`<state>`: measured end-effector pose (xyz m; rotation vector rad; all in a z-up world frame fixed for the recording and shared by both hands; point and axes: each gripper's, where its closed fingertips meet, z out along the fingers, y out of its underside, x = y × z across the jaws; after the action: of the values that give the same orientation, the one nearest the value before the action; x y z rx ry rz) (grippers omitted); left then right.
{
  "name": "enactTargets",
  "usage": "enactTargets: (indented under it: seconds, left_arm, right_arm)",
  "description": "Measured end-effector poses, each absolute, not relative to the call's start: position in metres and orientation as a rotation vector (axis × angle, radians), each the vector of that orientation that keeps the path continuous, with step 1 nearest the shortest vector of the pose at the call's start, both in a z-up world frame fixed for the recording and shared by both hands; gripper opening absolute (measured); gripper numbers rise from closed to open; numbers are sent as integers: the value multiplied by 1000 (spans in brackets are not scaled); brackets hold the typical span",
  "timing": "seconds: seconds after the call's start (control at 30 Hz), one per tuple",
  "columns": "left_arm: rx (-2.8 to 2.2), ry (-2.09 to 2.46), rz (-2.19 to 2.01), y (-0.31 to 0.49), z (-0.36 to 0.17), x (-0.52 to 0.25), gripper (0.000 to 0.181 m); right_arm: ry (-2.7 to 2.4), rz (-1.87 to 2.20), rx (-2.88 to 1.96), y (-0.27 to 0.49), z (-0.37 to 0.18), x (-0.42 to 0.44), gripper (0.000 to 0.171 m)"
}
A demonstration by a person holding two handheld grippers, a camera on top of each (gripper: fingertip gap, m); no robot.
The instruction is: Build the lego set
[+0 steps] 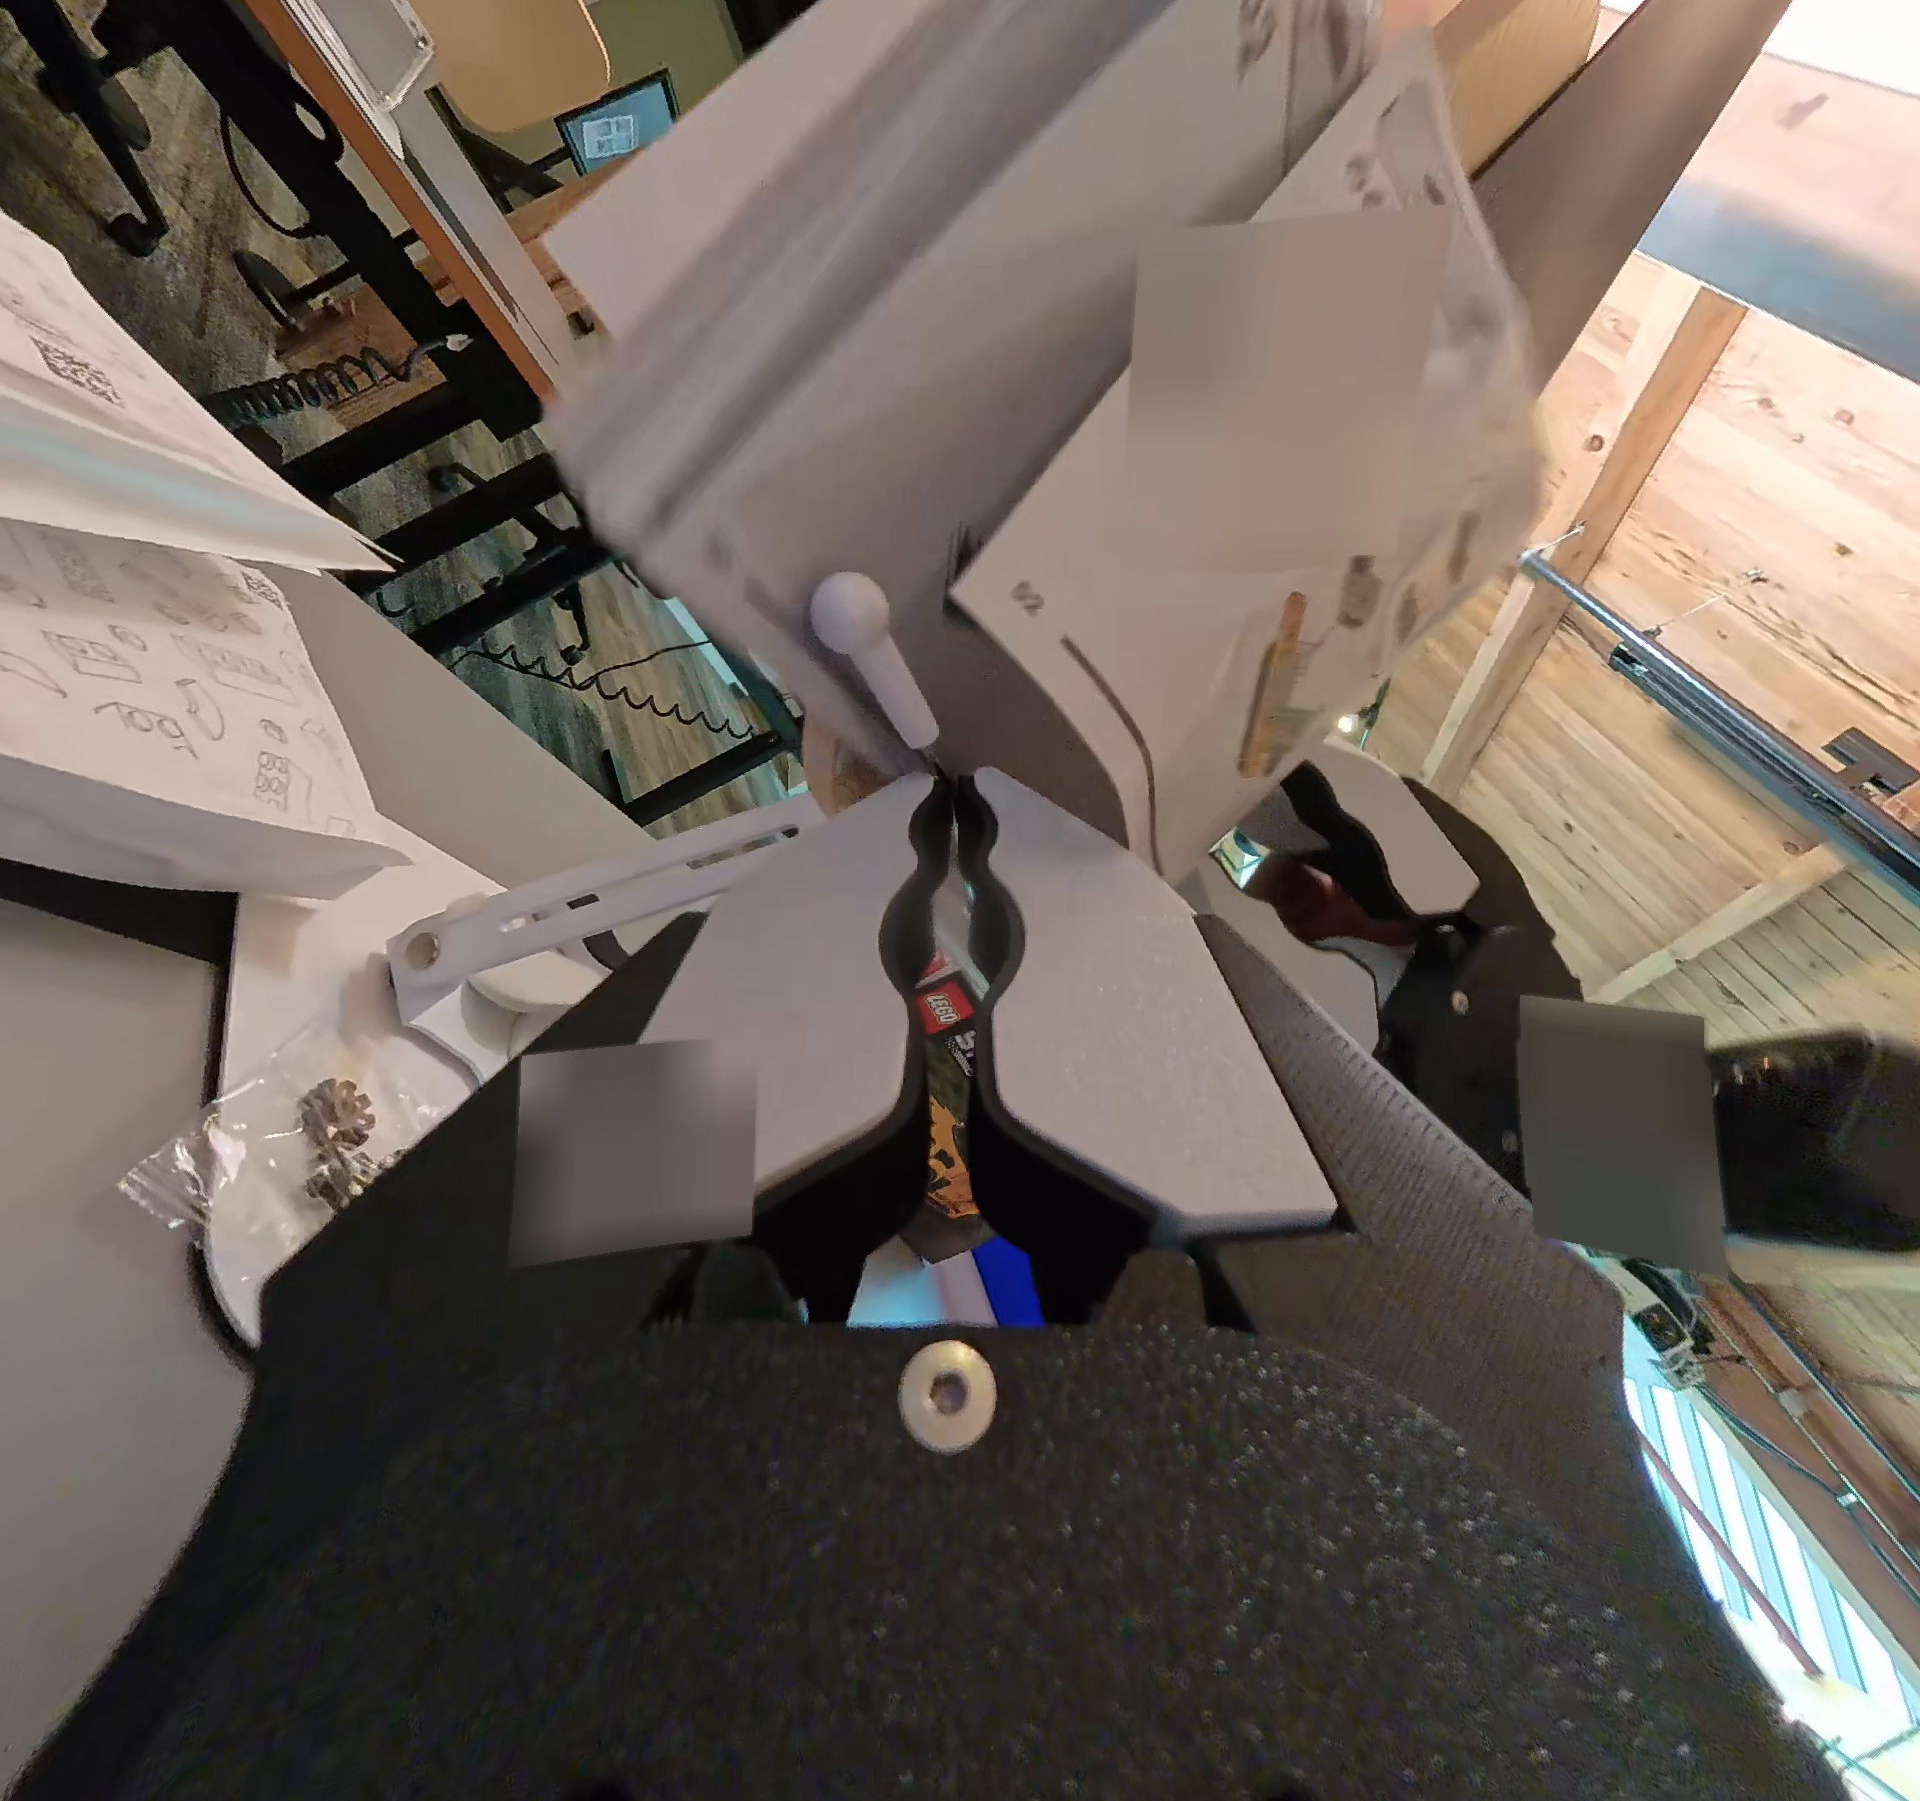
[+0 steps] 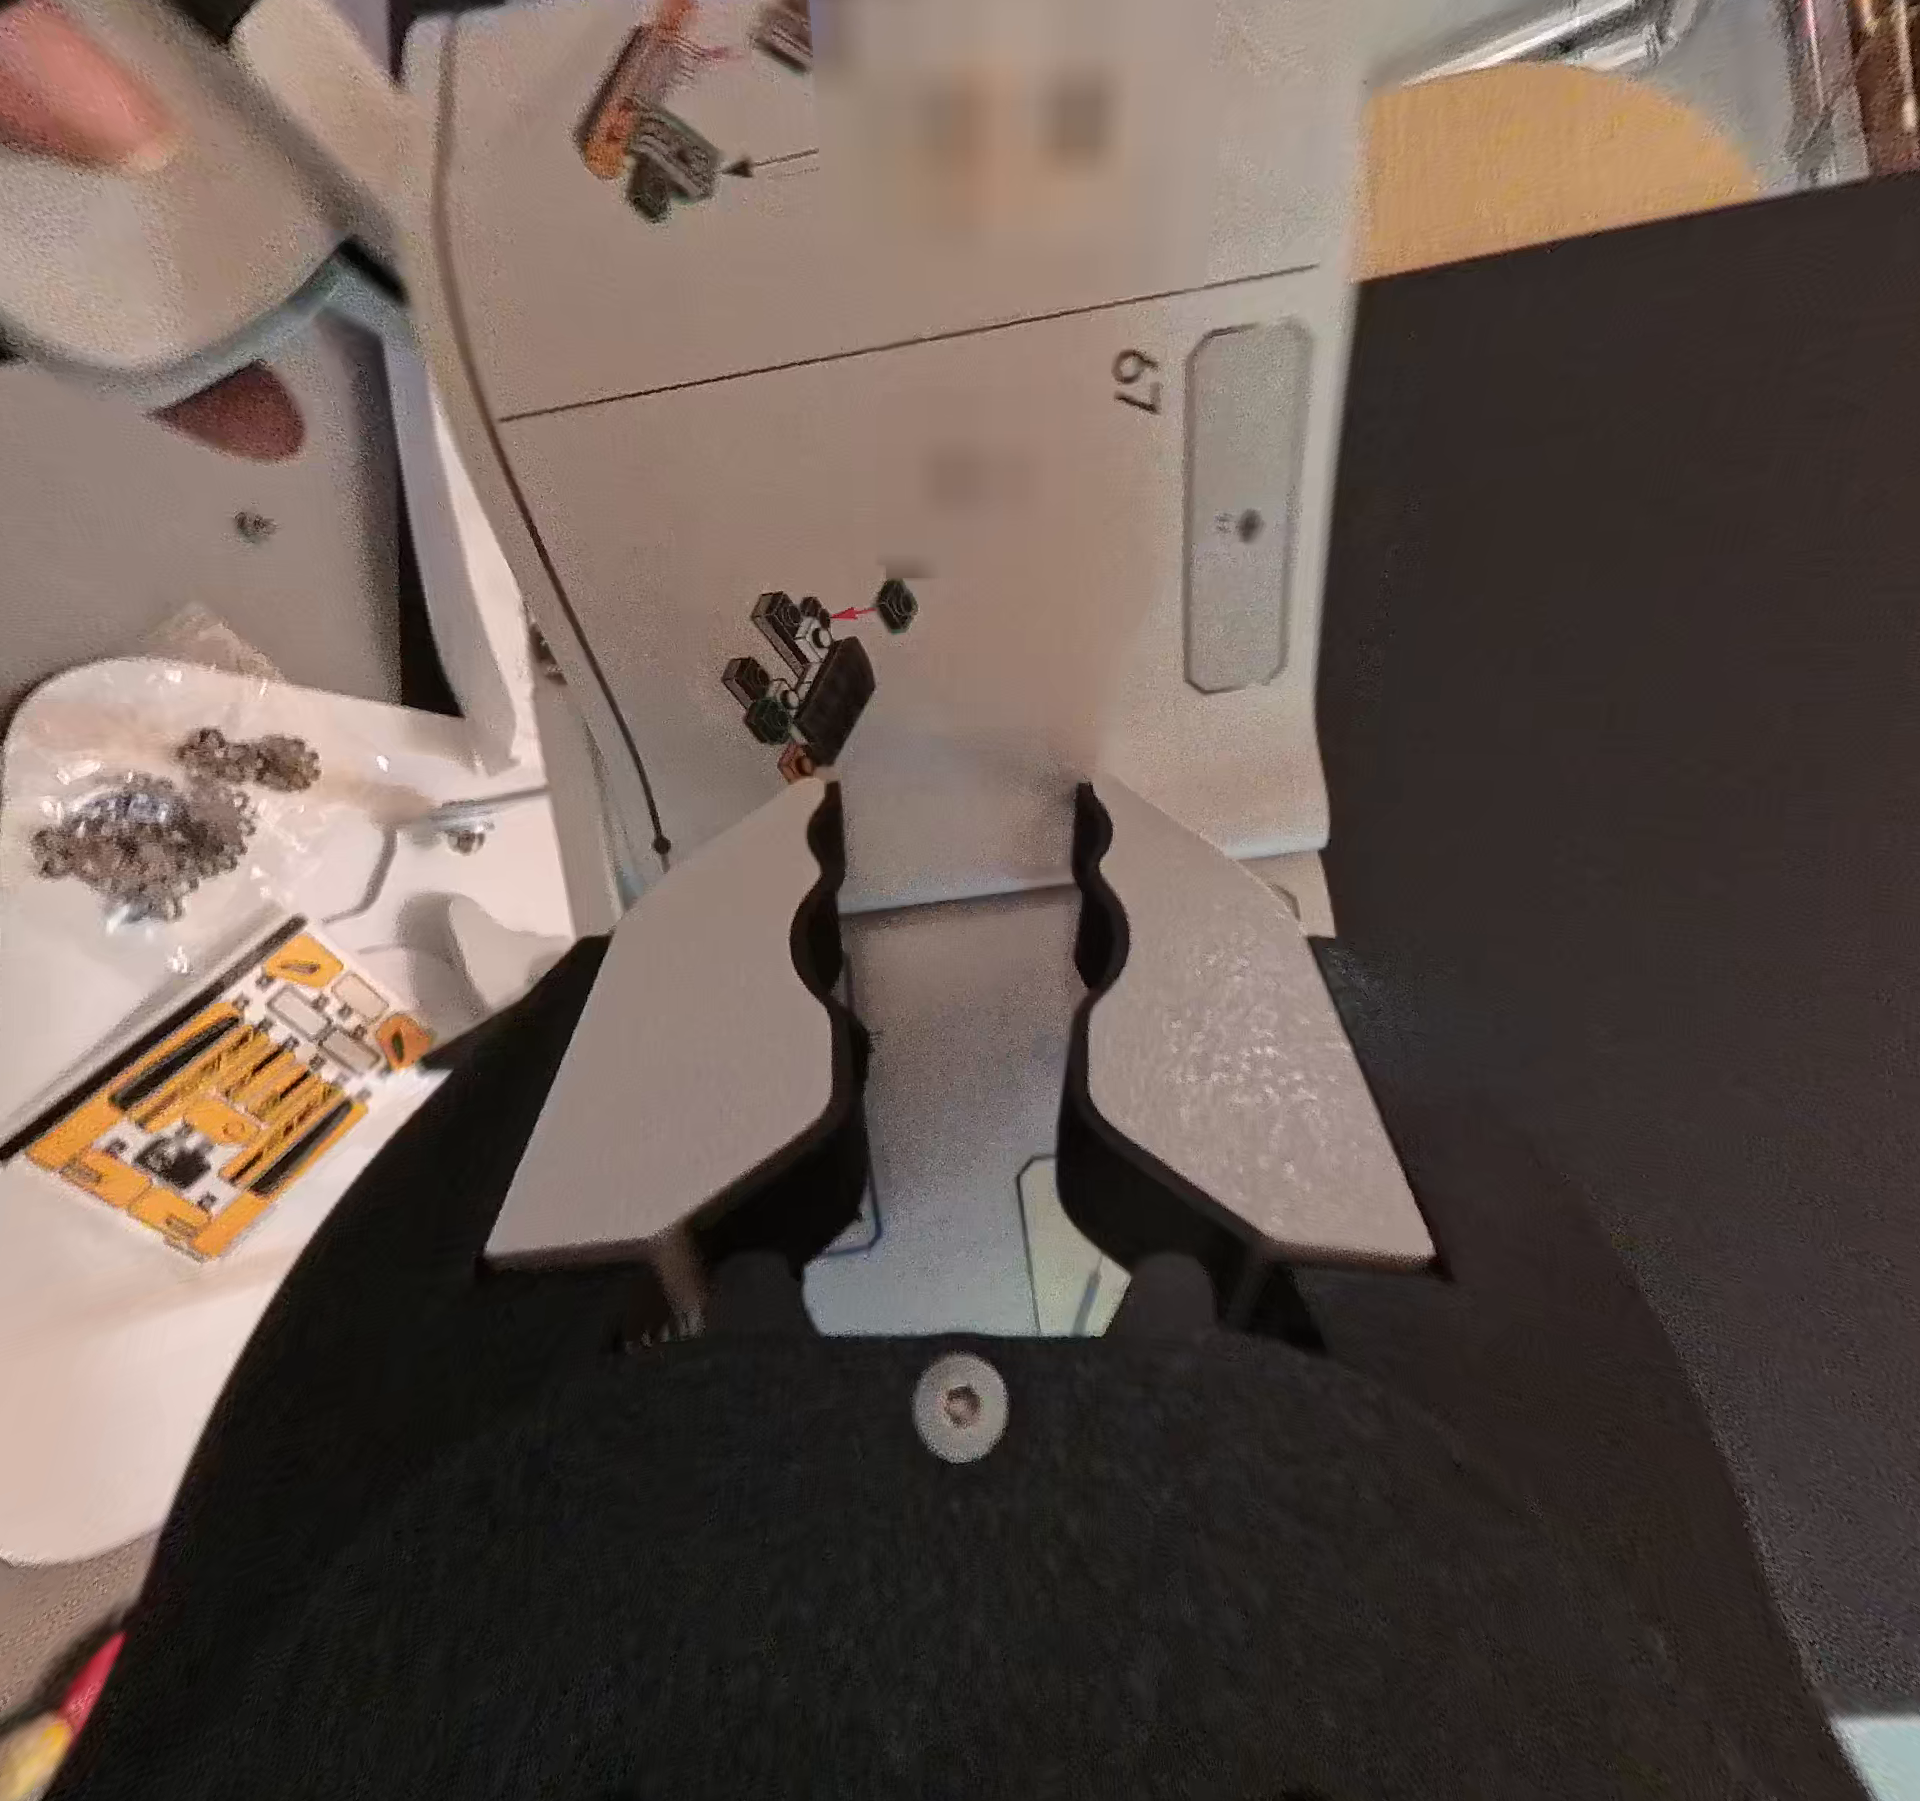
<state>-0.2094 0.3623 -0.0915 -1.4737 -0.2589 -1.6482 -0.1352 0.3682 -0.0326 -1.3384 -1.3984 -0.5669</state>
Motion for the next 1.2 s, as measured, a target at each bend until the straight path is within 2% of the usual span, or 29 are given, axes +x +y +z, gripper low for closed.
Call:
enactTargets:
  seconds: [0.07,0.23,0.57,0.93,1.07,1.2]
  left_arm:
    - [-1465,-267,-1640,362,-92,-210,1]
    - [-1423,-342,-1636,360,-94,-210,1]
    - [-1383,-337,-1469,352,-84,-210,0]
    - [-1495,653,-687,355,-47,-166,0]
    - [-1612,741,-690,365,-50,-160,0]
    - [-1652,756,-702,366,-51,-161,1]
  right_arm:
    - [-1373,-597,-1354,375,-30,-140,34]
    - [-1350,-777,-1398,383,-31,-143,33]
    - [-1305,-772,-1421,387,-31,-143,34]
    - [-1276,-698,-1438,386,-29,-146,31]
    - [-1269,-633,-1458,382,-28,-149,32]
    - [-1184,-402,-1484,366,-11,-148,37]
